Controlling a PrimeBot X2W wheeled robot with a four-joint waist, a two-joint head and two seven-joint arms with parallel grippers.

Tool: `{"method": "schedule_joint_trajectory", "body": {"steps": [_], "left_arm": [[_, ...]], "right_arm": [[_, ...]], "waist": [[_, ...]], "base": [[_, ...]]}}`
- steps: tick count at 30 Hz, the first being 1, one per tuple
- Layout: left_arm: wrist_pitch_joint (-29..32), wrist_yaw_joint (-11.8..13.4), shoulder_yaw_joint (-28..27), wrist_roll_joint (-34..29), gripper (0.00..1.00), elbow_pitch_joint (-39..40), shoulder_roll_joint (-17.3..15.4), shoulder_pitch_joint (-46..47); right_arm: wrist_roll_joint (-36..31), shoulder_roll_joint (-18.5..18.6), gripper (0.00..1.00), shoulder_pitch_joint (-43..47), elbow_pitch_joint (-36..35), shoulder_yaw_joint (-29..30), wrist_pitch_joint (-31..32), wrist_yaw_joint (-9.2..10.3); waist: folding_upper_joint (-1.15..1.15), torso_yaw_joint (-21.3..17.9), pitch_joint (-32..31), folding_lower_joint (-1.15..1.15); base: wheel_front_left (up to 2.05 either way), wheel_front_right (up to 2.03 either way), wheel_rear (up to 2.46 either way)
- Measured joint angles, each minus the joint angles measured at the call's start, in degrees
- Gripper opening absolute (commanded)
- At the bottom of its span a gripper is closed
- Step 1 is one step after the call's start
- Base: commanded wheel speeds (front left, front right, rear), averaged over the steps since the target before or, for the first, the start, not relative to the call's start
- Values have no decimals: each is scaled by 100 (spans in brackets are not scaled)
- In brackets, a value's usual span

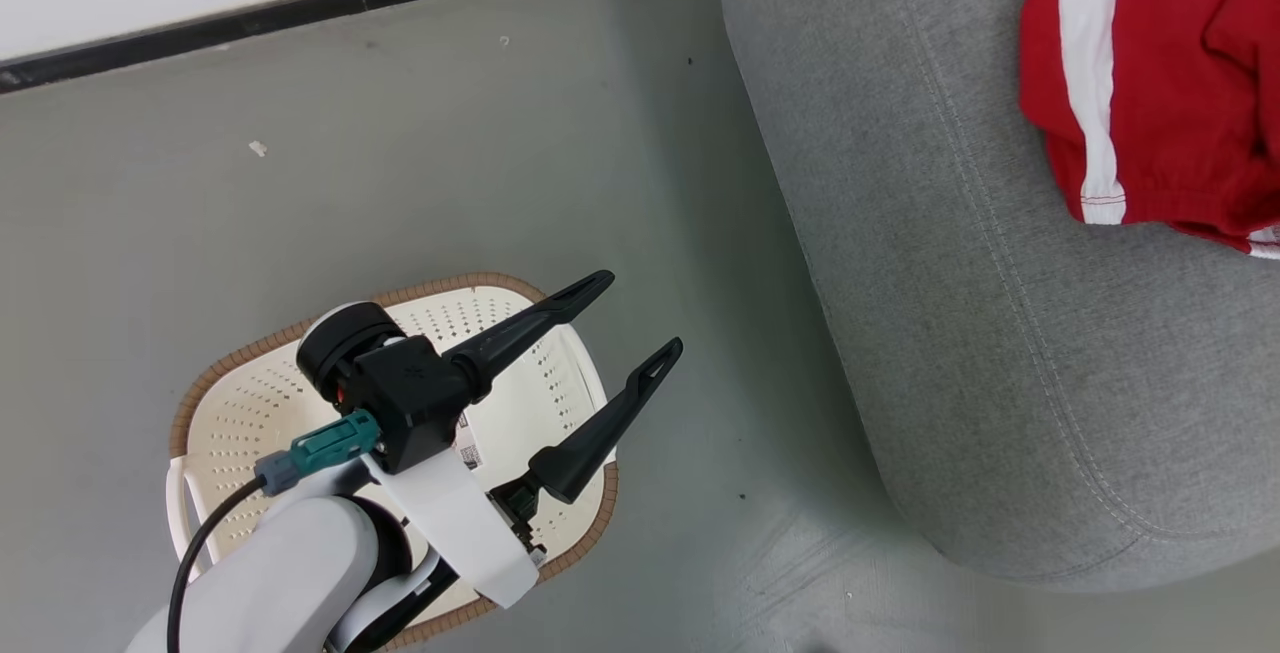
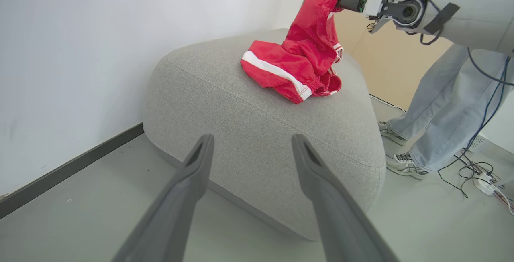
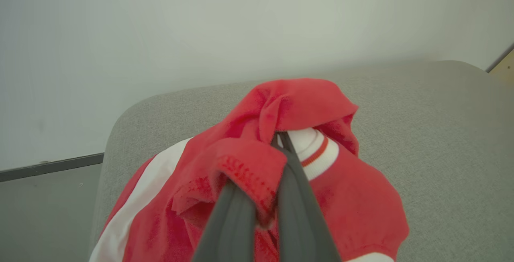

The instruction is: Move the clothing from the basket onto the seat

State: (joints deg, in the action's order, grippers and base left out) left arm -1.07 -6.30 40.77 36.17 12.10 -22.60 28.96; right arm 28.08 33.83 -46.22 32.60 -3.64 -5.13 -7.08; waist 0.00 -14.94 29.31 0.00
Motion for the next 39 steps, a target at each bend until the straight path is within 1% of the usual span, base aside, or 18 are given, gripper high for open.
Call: {"method": "schedule_joint_trajectory", "body": {"steps": [7,13,17,21,22,23,24,25,26,31,39], "left_arm": [[-3,-44,2,0,100,10,-82,104],[-65,-47,0,1,100,-20,-107,132],[-132,-48,21,2,100,-44,-107,141],[-163,-48,35,4,100,-94,-107,146],[-191,-49,40,5,100,-112,-107,147],[-205,-49,42,10,100,-124,-107,147],[-212,-49,43,11,100,-141,-107,147],[-216,-49,48,12,100,-155,-107,147],[-249,-49,57,12,100,-175,-107,147],[-294,-49,79,23,100,-213,-100,147],[-399,-51,111,63,100,-352,-88,149]], "right_arm": [[-127,-209,0,20,109,-304,110,0],[-213,-504,0,63,143,-701,220,0],[-245,-513,0,149,240,-890,358,0],[-236,-513,0,146,322,-918,431,0],[-225,-513,14,145,343,-916,464,0],[-187,-513,34,145,359,-906,464,0],[-154,-513,57,143,367,-905,470,0],[-130,-513,93,140,378,-915,524,0],[-93,-514,100,140,399,-939,579,0],[19,-517,100,142,446,-1032,679,0],[517,-563,100,169,461,-1209,976,0]], "waist": [[0,55,141,0],[0,74,160,0],[0,67,119,0],[0,60,61,0],[0,58,45,0],[0,55,26,0],[0,52,8,0],[0,48,-12,0],[0,45,-32,0],[0,30,-123,0],[0,-9,-346,0]], "base": [[0,0,0],[0,0,0],[0,0,0],[0,0,0],[0,0,0],[0,0,0],[0,0,0],[0,0,0],[0,0,0],[0,0,0],[0,0,0]]}}
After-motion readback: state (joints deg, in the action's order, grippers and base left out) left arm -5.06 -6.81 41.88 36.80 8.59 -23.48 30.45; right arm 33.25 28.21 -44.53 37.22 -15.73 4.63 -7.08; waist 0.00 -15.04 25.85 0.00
